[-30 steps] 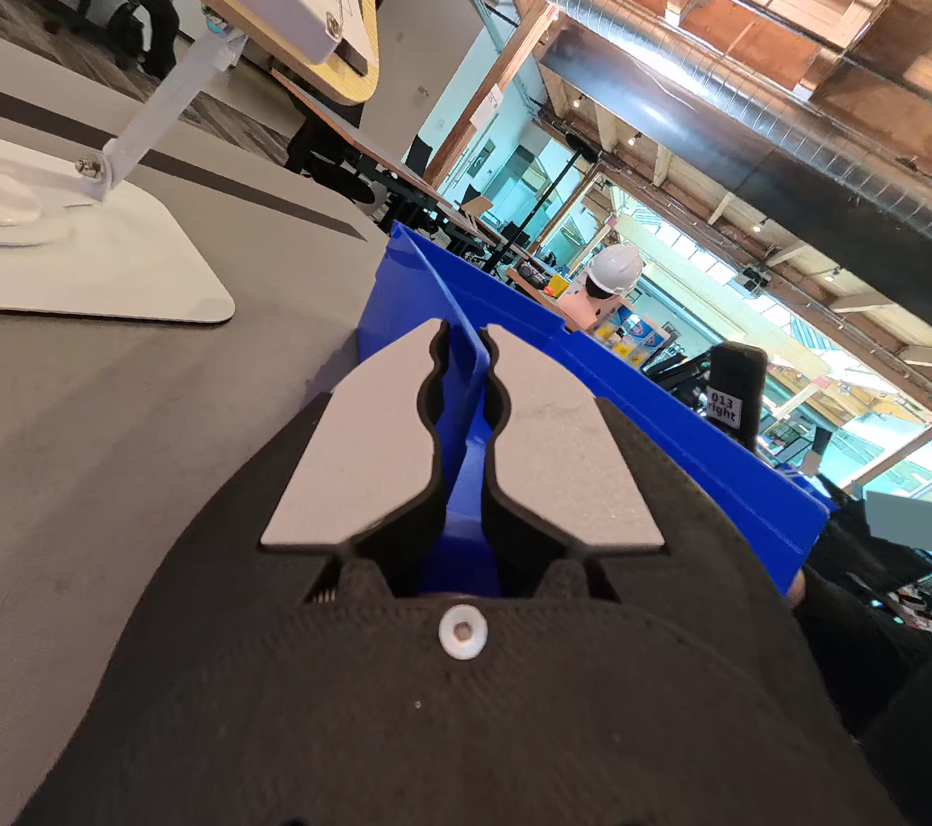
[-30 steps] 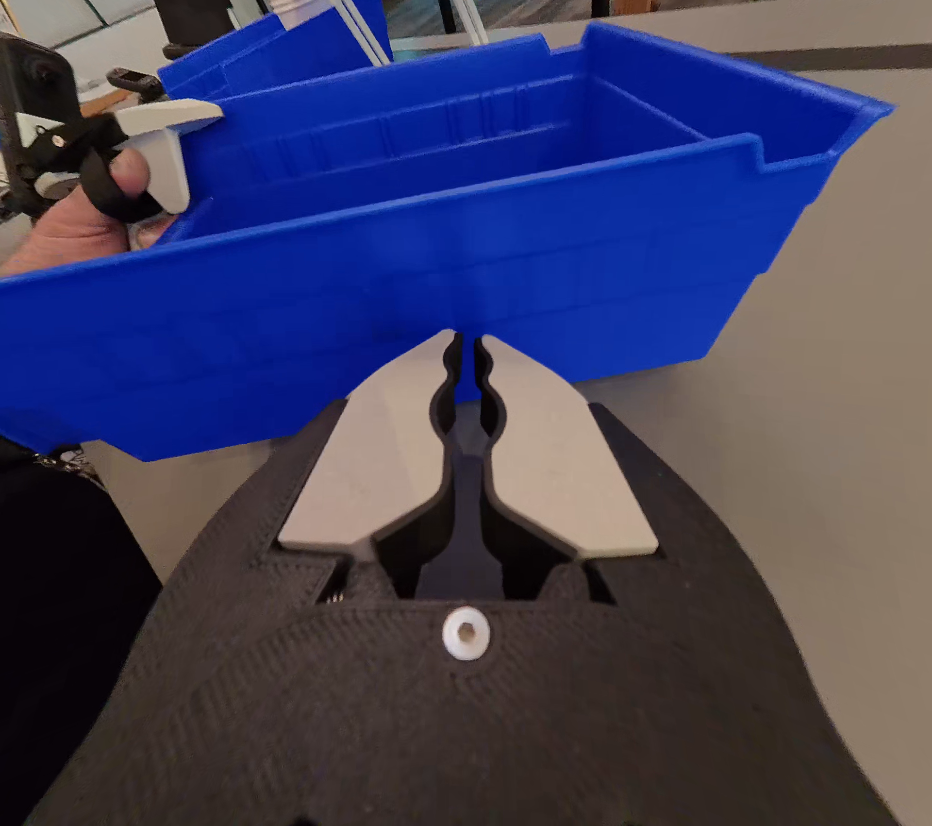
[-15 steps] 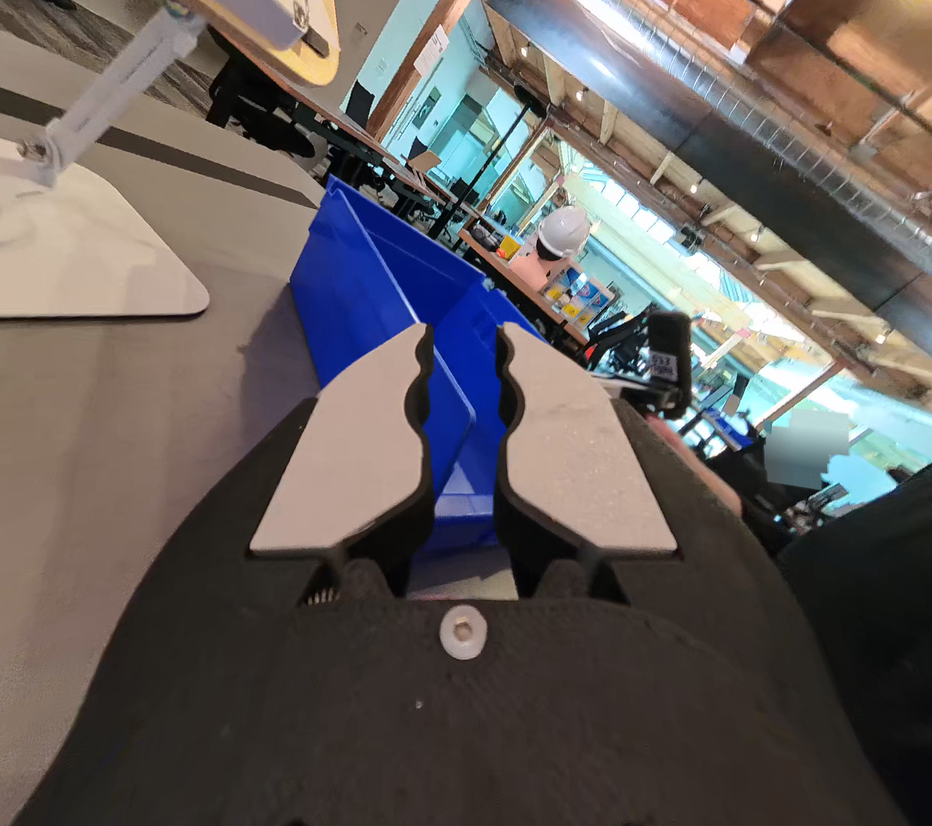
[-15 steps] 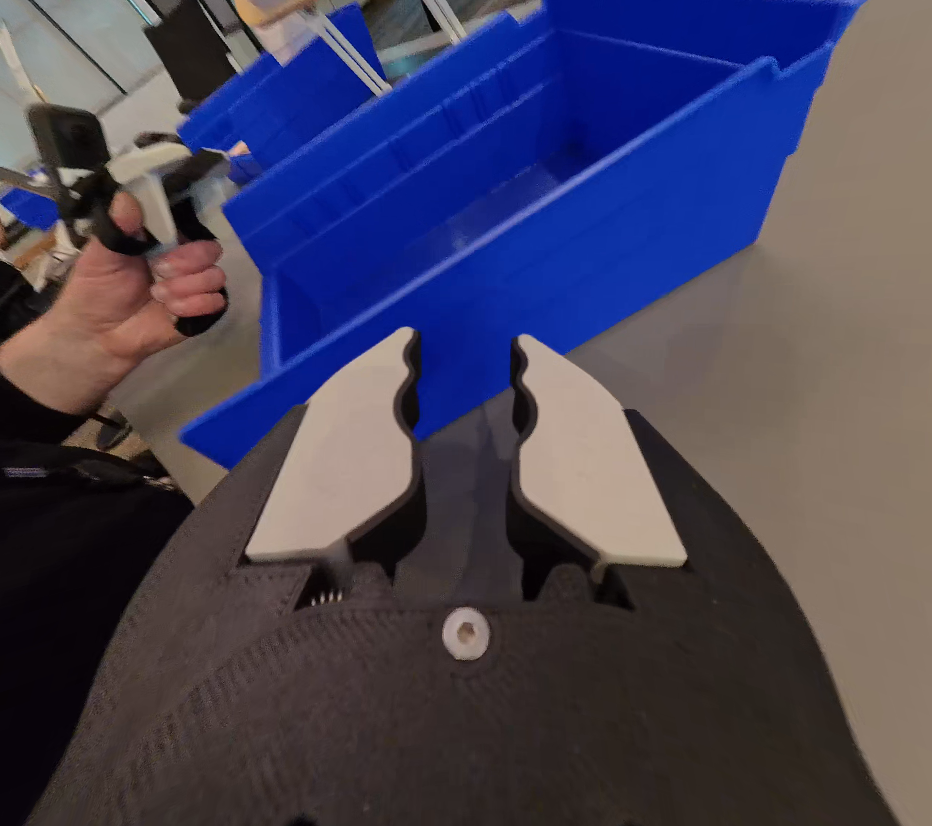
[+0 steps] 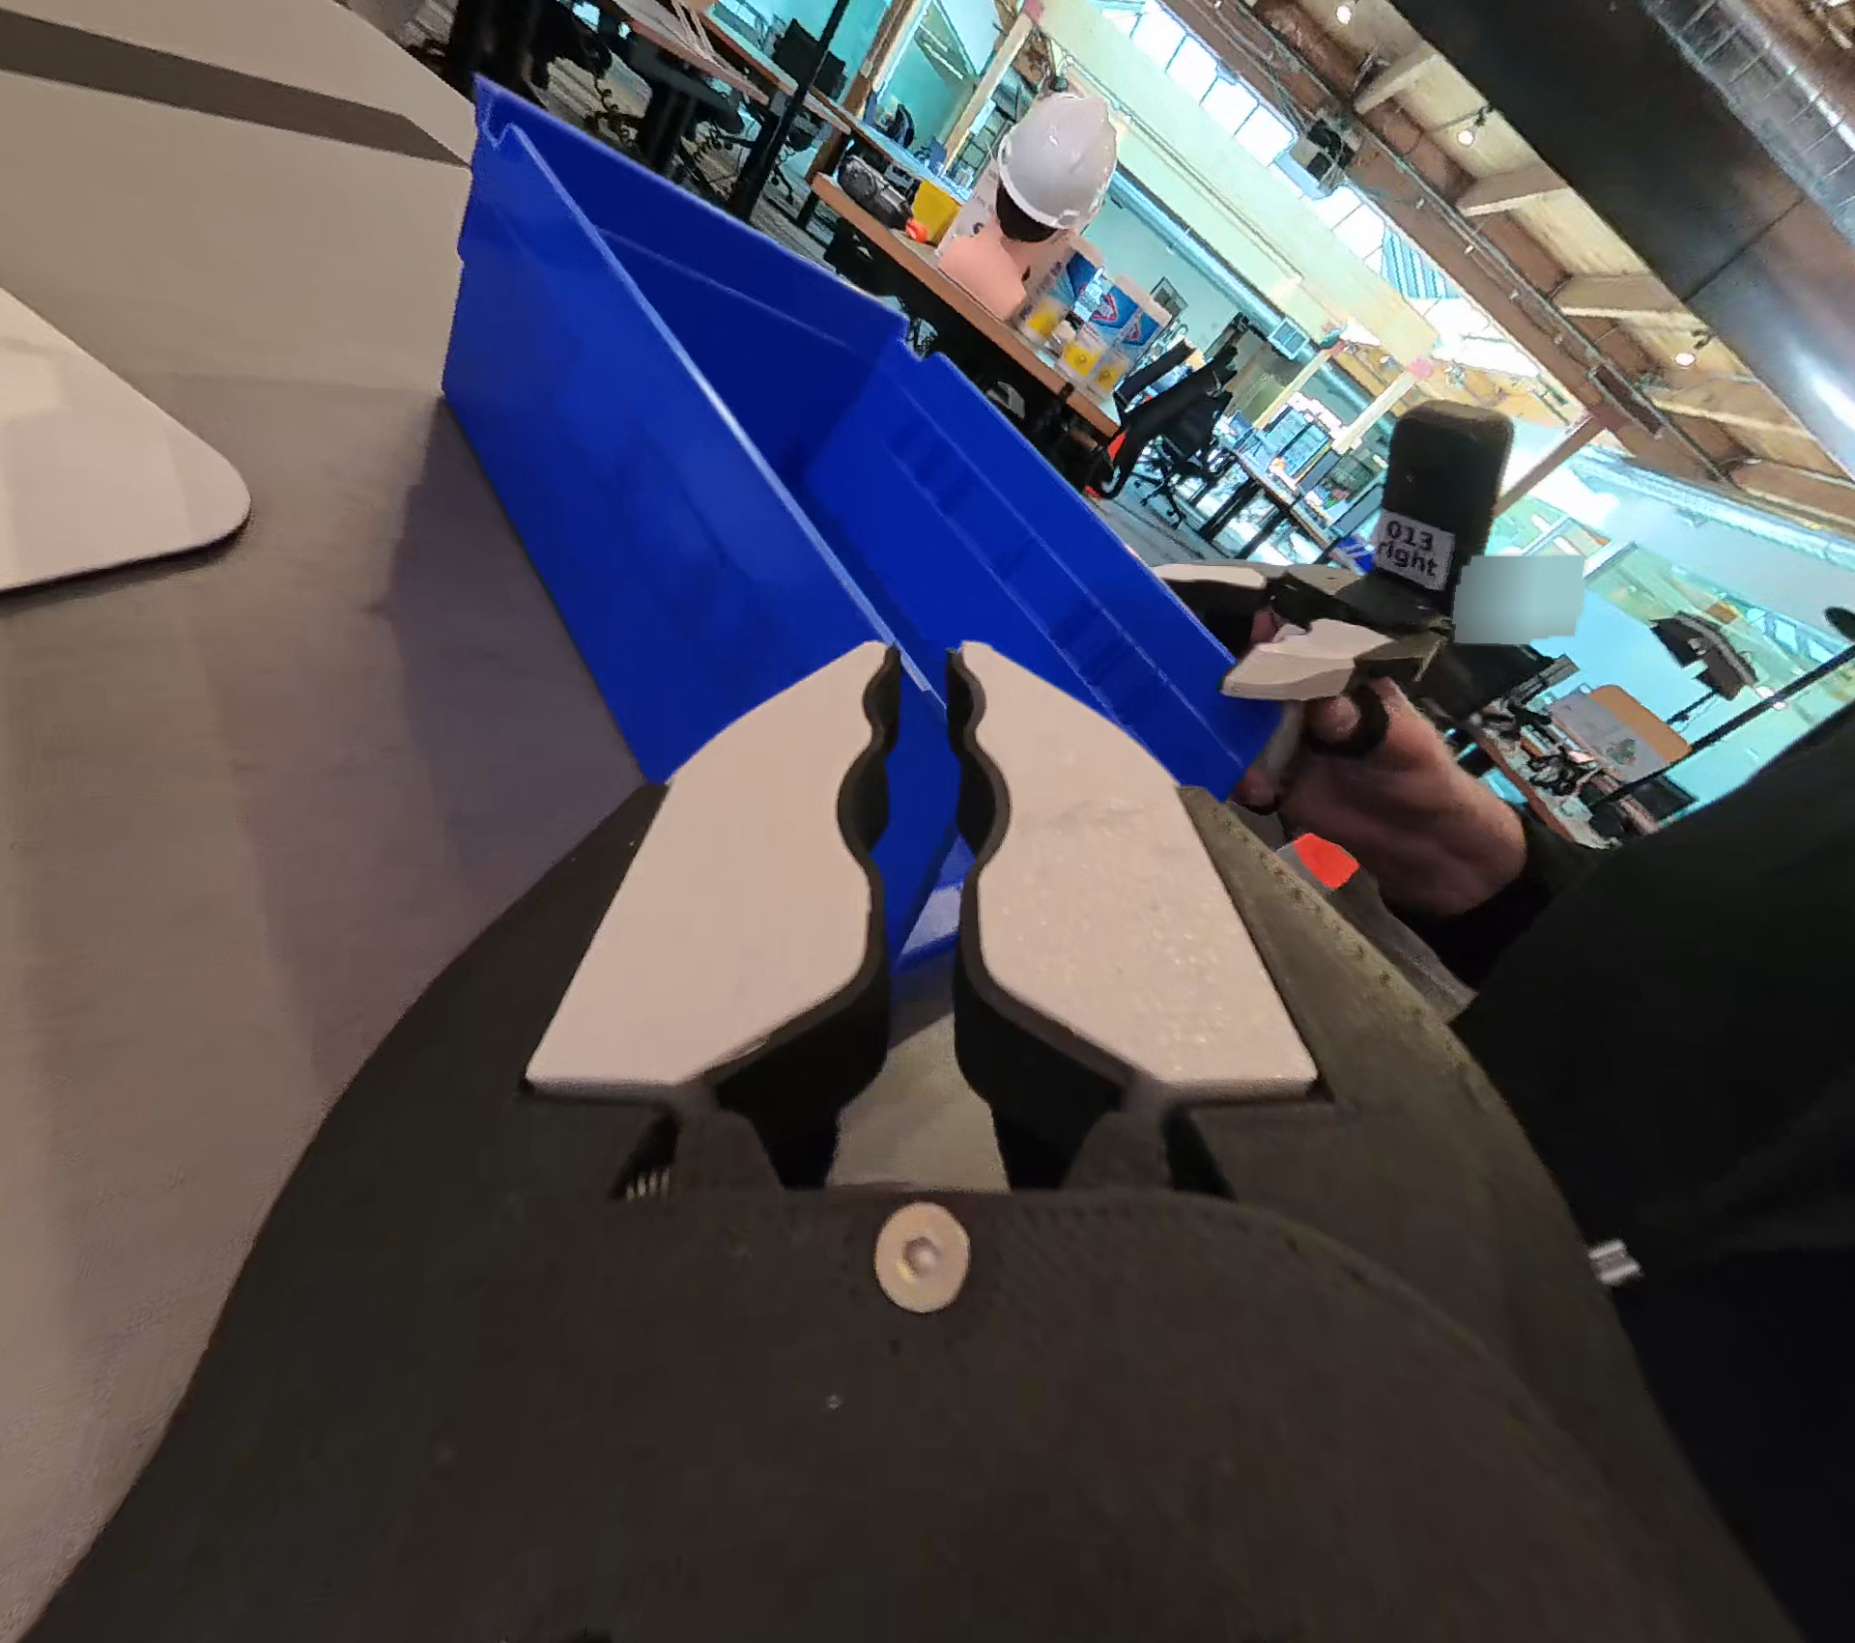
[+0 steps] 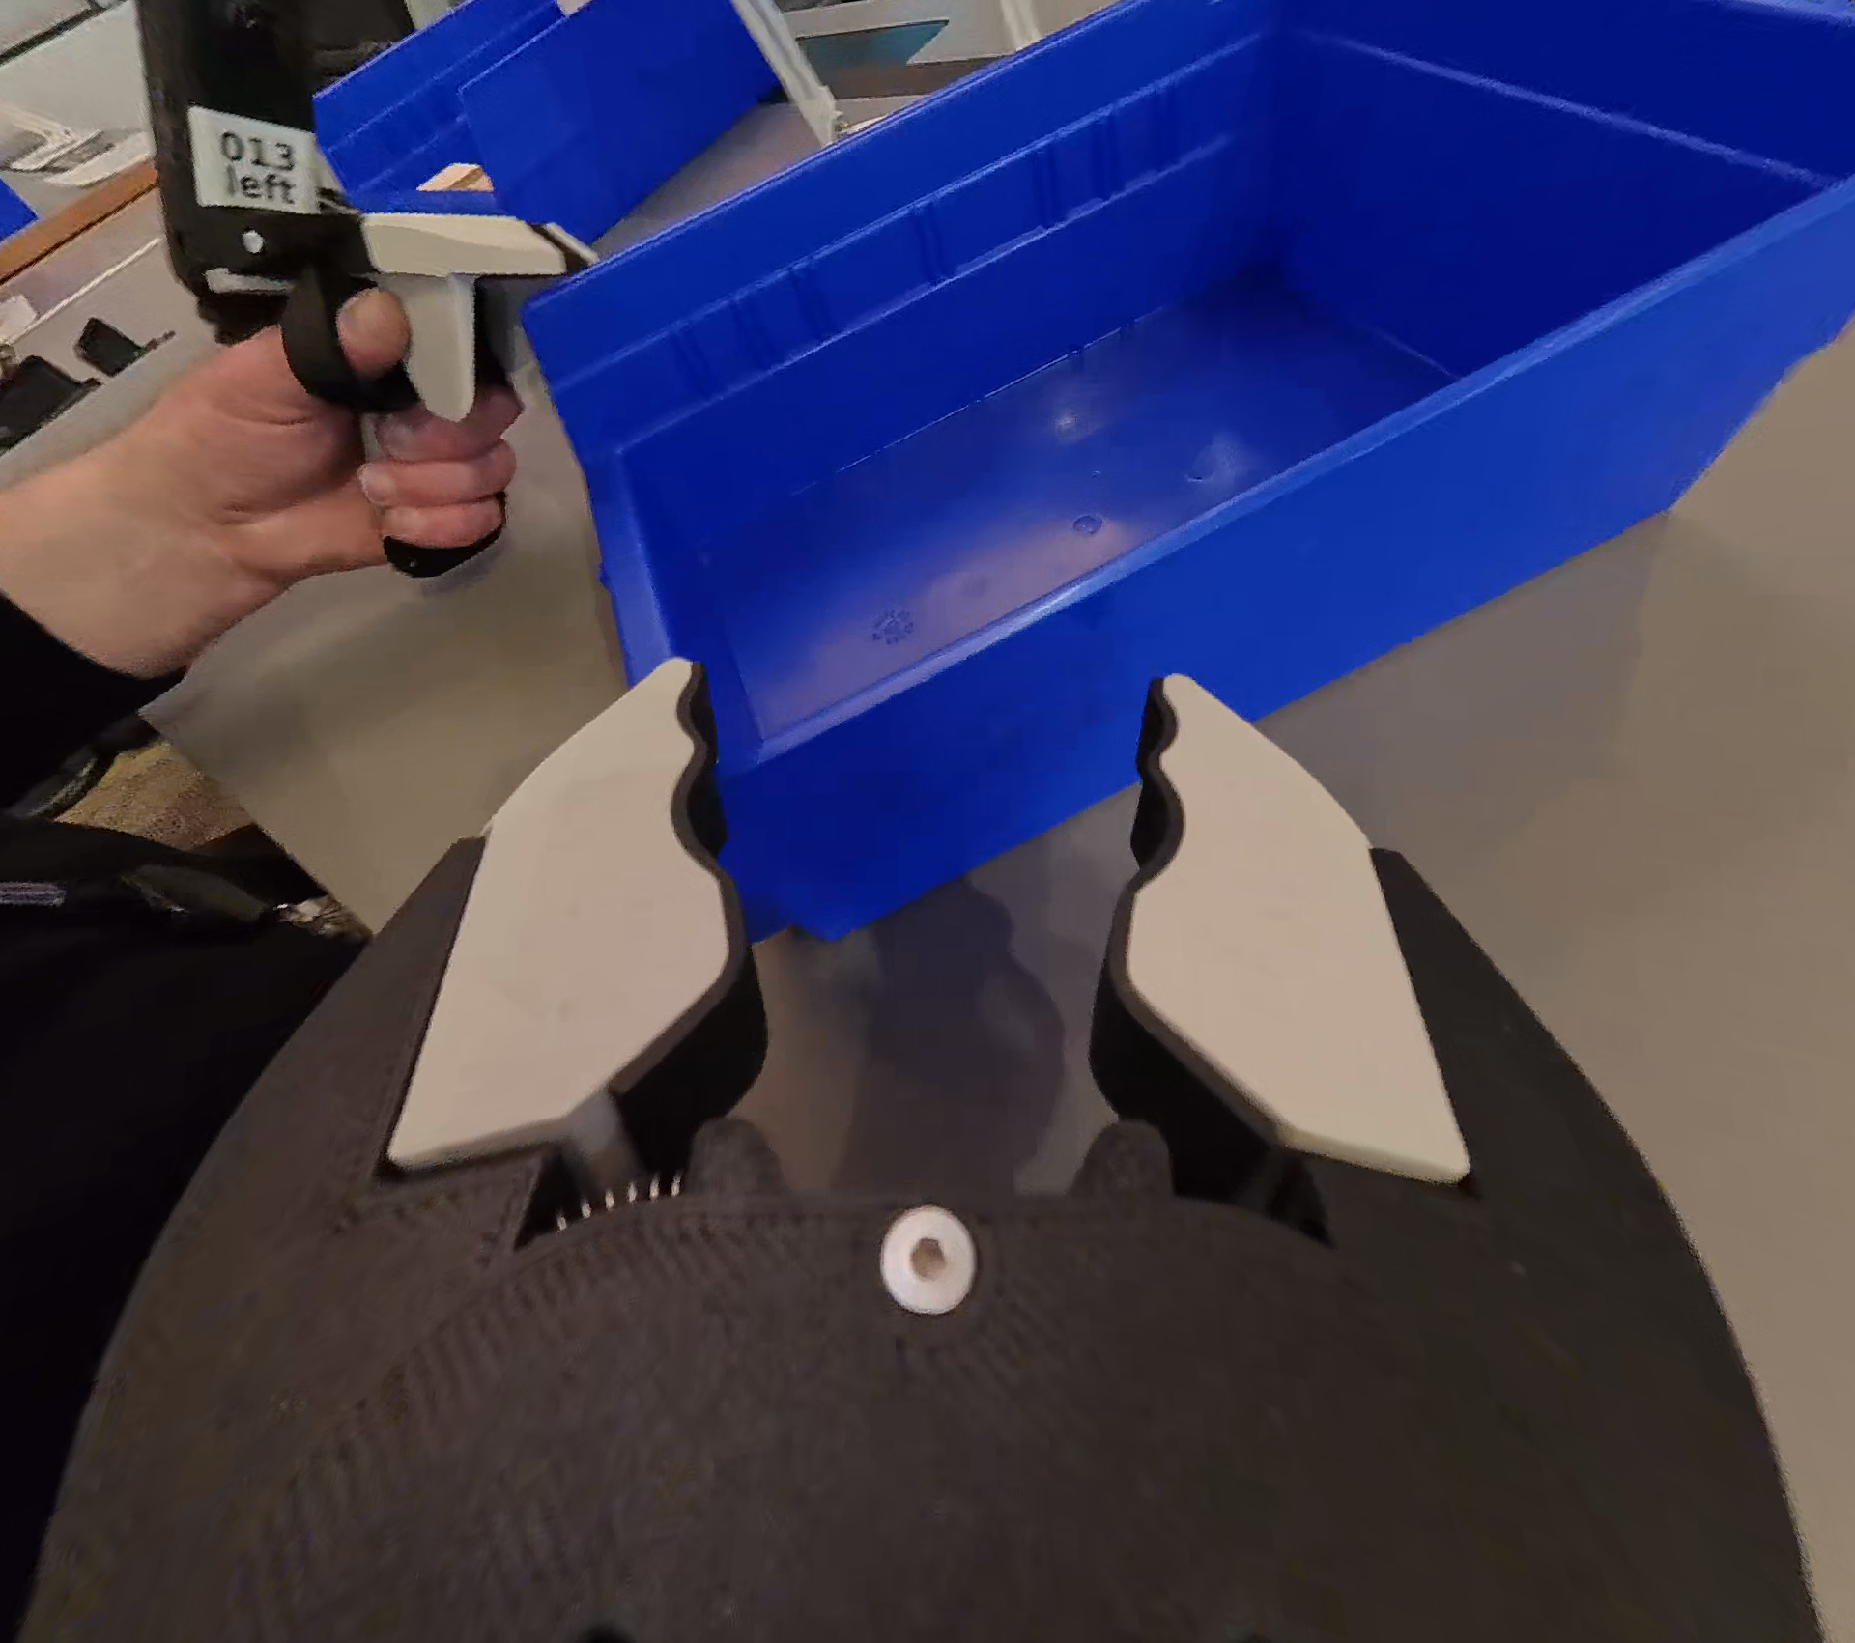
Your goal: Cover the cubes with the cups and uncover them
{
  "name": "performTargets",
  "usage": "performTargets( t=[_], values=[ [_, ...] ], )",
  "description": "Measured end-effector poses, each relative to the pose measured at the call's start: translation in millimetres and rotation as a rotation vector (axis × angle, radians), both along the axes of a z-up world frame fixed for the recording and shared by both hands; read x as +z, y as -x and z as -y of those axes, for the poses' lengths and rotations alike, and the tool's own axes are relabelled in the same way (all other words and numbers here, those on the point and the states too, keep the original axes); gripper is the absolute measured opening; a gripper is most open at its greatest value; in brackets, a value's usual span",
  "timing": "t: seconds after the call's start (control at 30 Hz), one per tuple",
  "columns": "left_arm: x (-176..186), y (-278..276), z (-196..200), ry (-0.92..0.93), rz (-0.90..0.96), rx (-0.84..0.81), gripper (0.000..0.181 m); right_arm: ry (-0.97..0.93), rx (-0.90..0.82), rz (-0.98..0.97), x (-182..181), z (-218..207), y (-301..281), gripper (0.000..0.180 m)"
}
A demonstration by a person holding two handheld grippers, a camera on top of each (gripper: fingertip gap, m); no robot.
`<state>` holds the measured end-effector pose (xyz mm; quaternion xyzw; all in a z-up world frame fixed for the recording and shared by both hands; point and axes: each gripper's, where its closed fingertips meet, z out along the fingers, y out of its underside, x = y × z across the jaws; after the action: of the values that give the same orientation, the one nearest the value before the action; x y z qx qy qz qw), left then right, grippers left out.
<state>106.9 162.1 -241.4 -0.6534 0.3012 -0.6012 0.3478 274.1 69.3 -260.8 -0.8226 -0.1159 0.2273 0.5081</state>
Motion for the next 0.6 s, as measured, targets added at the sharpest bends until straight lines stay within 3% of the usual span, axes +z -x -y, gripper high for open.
performTargets(
  t=[0.37, 0.6],
  values=[
    [0, -66, 34, 0.050, 0.041, -0.087, 0.004, 0.011, -0.086, 0.064, 8, -23, -106, 0.046],
    [9, -62, 35, 0.026, 0.063, -0.076, 0.007, -0.008, -0.119, 0.066, 17, -13, -110, 0.066]
  ],
)
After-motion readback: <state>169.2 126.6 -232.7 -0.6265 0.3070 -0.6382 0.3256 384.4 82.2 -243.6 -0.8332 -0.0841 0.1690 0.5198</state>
